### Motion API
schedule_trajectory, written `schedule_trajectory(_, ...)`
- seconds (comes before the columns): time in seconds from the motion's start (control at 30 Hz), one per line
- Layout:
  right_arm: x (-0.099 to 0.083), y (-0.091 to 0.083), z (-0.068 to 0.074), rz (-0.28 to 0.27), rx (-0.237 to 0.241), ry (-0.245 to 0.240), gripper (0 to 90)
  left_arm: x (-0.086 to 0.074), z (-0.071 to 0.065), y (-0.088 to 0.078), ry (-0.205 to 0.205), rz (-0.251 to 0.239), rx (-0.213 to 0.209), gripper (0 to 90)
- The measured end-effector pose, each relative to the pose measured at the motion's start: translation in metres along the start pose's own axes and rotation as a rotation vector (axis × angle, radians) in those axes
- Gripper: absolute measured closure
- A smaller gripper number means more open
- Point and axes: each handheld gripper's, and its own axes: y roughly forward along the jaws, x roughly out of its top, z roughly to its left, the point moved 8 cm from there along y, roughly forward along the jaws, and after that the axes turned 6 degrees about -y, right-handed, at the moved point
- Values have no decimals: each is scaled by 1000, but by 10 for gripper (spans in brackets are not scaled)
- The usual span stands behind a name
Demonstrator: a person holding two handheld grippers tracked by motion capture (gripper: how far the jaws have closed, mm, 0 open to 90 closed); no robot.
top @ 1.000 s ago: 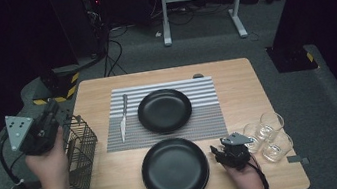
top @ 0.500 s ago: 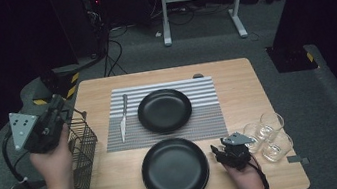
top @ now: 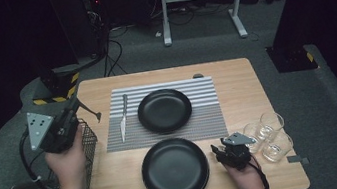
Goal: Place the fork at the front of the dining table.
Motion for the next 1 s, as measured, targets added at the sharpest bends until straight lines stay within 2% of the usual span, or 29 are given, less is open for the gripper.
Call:
schedule_trajectory(0.63,1,-1,1,-10,-6,-12,529,-26,-38,12,-13,38,-81,867)
schedule_trajectory(1.0,1,-1,0,-16,-8,-7,534,-37,-50,16,-8,63,-105,868)
